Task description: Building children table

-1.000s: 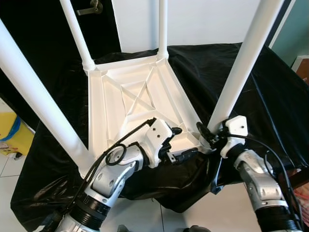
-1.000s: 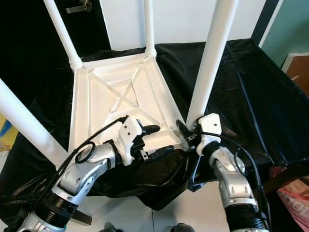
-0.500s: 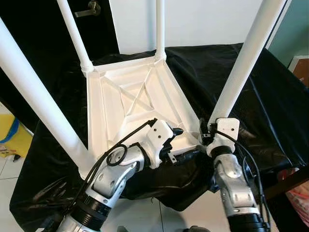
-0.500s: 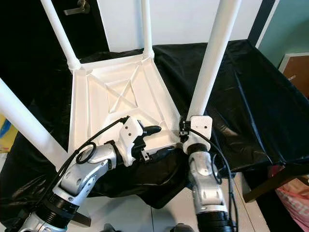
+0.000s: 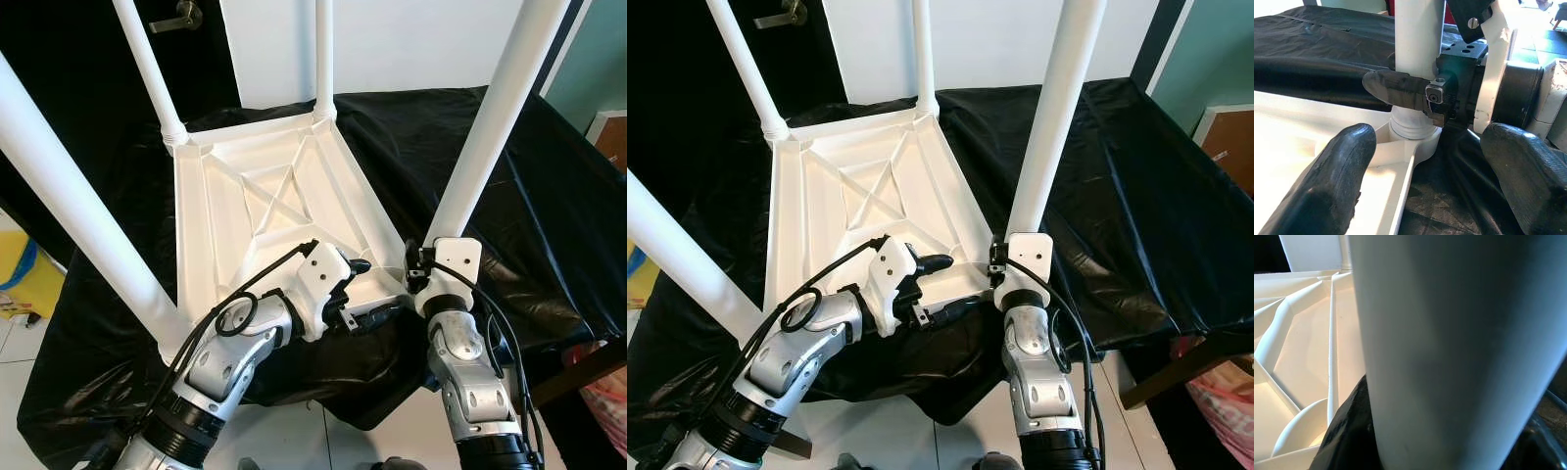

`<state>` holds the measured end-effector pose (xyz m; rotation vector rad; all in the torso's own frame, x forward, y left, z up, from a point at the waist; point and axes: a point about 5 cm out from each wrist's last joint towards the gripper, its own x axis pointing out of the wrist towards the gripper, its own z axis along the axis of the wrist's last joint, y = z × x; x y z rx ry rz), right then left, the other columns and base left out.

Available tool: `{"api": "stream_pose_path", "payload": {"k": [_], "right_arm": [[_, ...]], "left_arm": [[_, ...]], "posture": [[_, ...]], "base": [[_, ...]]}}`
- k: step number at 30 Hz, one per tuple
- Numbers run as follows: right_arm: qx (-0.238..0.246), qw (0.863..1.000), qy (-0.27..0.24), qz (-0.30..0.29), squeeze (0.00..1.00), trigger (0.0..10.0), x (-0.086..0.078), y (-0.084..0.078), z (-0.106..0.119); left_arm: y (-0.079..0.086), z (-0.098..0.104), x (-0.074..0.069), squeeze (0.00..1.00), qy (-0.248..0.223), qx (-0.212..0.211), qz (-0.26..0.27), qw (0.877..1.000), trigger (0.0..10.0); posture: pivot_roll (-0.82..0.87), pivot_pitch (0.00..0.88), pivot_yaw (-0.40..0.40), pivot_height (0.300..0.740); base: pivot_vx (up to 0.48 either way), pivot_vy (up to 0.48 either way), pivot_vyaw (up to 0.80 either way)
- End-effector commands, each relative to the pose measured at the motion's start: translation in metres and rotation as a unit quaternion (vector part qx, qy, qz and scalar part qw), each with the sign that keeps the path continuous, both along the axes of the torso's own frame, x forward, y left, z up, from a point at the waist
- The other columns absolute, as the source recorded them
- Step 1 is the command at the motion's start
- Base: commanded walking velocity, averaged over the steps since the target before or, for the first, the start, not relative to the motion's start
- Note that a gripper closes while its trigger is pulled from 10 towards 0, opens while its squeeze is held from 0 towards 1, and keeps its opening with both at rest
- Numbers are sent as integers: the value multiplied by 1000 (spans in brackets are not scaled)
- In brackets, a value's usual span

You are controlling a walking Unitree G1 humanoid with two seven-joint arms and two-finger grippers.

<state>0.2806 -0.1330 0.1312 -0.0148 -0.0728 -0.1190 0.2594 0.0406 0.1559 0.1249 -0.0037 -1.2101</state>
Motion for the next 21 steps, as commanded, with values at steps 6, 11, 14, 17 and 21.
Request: {"api": "stream_pose_path", "payload": {"k": [6, 11, 14, 17, 21], "right_arm": [[4, 999, 40, -5, 1000, 10000, -3, 0, -13], [3, 1000, 13, 16, 1000, 10000, -4, -4, -6], [3, 999, -2, 33, 1000, 10000, -6, -9, -2], [0, 997, -11, 70, 1000, 10000, -9, -17, 0], [-13, 992, -13, 128, 1000, 10000, -12, -31, -1]], "left_arm": [[-3, 2, -3, 0, -2, 2, -18, 1000, 10000], [-2, 2, -2, 0, -3, 1, -15, 1000, 10000], [-2, 2, -2, 0, -3, 1, -14, 1000, 10000], [-2, 2, -2, 0, -3, 1, -14, 1000, 10000], [-2, 1, -2, 0, -3, 2, -16, 1000, 10000]], "posture": [[-138, 61, 31, 740], [-139, 60, 30, 740], [-139, 59, 30, 740], [-143, 59, 31, 740], [-147, 61, 33, 740]], "base": [[0, 0, 0], [0, 0, 0], [0, 0, 0], [0, 0, 0], [0, 0, 0]]}}
